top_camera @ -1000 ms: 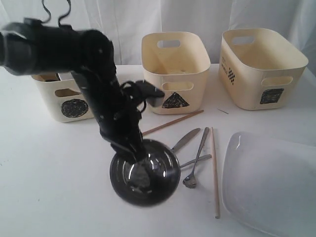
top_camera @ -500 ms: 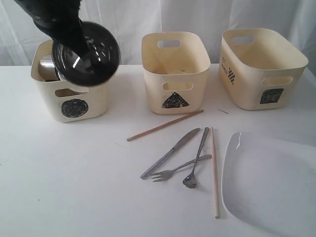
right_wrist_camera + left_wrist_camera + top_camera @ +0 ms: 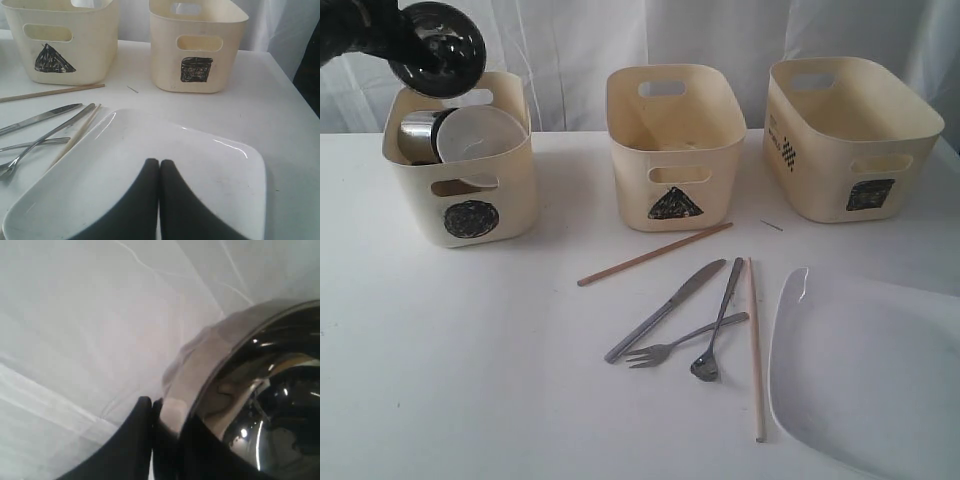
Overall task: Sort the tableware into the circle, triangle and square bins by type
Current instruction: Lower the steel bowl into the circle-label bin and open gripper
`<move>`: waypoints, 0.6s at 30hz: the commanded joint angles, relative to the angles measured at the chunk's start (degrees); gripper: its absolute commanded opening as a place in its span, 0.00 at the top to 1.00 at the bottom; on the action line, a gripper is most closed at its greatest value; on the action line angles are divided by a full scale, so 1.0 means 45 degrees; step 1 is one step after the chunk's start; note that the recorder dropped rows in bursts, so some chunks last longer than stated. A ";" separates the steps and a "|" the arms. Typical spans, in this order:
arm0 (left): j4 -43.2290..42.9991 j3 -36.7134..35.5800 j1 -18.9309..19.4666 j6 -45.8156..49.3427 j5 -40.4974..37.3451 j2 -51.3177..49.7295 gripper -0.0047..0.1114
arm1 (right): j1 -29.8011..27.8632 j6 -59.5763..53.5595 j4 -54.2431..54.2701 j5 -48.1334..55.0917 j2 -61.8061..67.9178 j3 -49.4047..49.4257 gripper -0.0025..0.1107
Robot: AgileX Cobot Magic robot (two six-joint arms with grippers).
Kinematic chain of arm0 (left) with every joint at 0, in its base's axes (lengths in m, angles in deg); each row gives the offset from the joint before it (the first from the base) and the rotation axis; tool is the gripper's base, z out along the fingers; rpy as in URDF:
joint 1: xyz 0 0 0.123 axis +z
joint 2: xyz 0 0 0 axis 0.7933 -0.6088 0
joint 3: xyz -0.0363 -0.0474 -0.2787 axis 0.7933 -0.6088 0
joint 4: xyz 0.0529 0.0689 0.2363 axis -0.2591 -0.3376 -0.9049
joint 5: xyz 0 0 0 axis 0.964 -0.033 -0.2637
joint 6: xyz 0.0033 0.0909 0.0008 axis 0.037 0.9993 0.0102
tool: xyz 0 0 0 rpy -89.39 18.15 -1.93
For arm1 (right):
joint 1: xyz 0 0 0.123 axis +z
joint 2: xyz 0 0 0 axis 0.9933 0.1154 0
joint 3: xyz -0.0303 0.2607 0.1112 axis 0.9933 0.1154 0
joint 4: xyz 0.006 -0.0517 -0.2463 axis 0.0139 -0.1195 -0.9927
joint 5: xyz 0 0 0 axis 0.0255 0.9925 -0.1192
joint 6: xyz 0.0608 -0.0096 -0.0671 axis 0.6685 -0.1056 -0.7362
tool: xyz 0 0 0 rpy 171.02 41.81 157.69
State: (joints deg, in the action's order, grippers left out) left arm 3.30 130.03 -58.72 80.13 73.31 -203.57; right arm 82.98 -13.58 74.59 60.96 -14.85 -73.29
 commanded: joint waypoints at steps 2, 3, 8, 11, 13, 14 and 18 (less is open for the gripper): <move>-0.0238 0.1028 0.0082 0.0303 0.1880 -0.1330 0.96 | -0.0040 -0.0061 0.0017 -0.0031 -0.0072 0.0083 0.98; -0.0238 0.1151 0.0082 0.0303 0.1912 -0.1514 0.96 | -0.0040 -0.0061 0.0017 -0.0031 -0.0072 0.0083 0.98; -0.0238 0.1481 0.0082 0.0510 0.1971 -0.2236 0.96 | -0.0040 -0.0061 0.0017 -0.0031 -0.0072 0.0083 0.98; -0.0238 0.1481 0.0082 0.0510 0.2184 -0.2417 0.96 | -0.0040 -0.0061 0.0017 -0.0031 -0.0072 0.0083 0.98; -0.0238 0.1481 0.0082 0.0510 0.2346 -0.2414 0.93 | -0.0040 -0.0061 0.0017 -0.0031 -0.0072 0.0083 0.98; -0.0238 0.1481 0.0082 0.0510 0.2526 -0.2414 0.89 | -0.0040 -0.0061 0.0017 -0.0031 -0.0072 0.0083 0.98; -0.0238 0.1481 0.0082 -0.0208 0.2491 -0.2332 0.65 | -0.0040 -0.0061 0.0017 -0.0031 -0.0072 0.0083 0.98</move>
State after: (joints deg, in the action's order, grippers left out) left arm 2.67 136.21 -58.52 81.64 84.37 -215.04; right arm 82.98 -13.58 74.59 60.96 -14.85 -73.29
